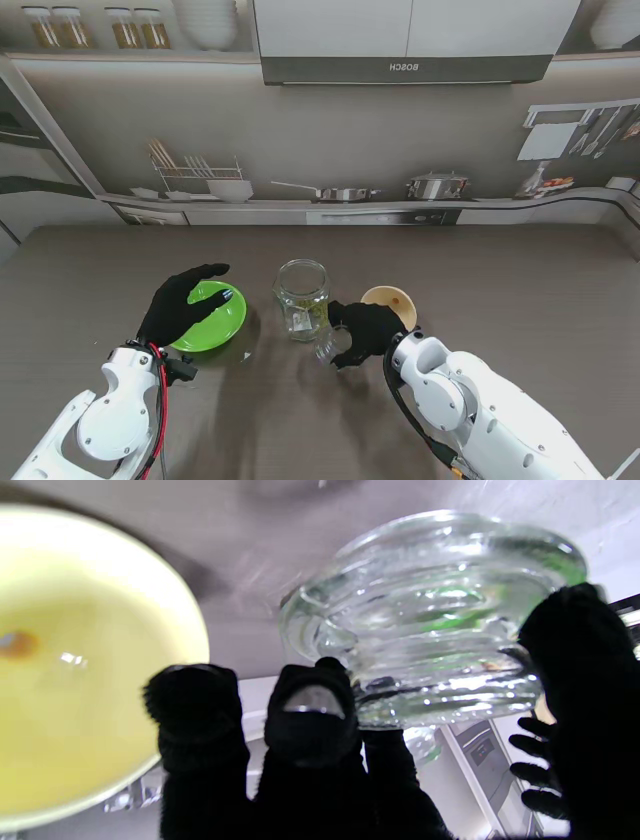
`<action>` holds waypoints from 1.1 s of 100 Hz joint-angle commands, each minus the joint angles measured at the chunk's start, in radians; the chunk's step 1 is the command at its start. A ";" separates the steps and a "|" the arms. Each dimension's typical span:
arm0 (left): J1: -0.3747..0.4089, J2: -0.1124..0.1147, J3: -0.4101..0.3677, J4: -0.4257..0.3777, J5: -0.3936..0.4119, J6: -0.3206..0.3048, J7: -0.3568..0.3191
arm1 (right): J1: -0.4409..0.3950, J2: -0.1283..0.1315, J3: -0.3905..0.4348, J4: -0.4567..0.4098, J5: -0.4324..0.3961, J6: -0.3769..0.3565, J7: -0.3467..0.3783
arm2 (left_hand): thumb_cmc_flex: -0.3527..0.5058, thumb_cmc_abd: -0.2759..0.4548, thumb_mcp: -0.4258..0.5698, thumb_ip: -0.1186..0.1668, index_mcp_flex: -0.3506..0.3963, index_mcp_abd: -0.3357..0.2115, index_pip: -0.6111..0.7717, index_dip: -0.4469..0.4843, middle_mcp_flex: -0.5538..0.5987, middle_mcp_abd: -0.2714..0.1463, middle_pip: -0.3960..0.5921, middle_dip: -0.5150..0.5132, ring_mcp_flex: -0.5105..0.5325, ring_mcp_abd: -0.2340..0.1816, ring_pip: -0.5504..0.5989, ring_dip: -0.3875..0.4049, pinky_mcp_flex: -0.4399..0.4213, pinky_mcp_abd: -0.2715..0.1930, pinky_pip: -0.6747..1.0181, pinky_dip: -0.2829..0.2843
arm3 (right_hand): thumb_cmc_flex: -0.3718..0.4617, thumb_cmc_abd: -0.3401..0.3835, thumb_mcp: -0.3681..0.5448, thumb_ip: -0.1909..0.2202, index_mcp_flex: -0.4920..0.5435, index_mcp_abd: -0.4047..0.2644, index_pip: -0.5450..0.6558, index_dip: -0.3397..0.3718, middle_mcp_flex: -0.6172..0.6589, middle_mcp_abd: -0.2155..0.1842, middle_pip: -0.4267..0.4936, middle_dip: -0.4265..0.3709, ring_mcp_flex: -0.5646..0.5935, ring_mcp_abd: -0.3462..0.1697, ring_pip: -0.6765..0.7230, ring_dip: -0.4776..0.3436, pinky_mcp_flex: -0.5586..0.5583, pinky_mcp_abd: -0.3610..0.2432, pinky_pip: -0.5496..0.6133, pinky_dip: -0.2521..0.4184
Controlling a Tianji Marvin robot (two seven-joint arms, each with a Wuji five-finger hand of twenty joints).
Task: Pour mung beans into a glass jar with a funnel
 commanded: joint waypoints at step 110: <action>0.006 -0.001 -0.010 -0.011 0.000 0.003 -0.020 | 0.372 -0.084 -0.191 0.067 0.135 0.200 0.031 | 0.018 0.030 -0.018 0.027 0.012 -0.013 0.003 0.005 0.010 -0.005 -0.005 -0.002 0.017 -0.007 -0.010 -0.001 -0.013 -0.023 -0.020 0.012 | 0.283 0.182 0.212 0.099 0.054 -0.076 0.186 0.043 0.081 -0.170 0.138 0.023 0.051 -0.045 0.025 0.019 0.020 -0.020 0.027 -0.007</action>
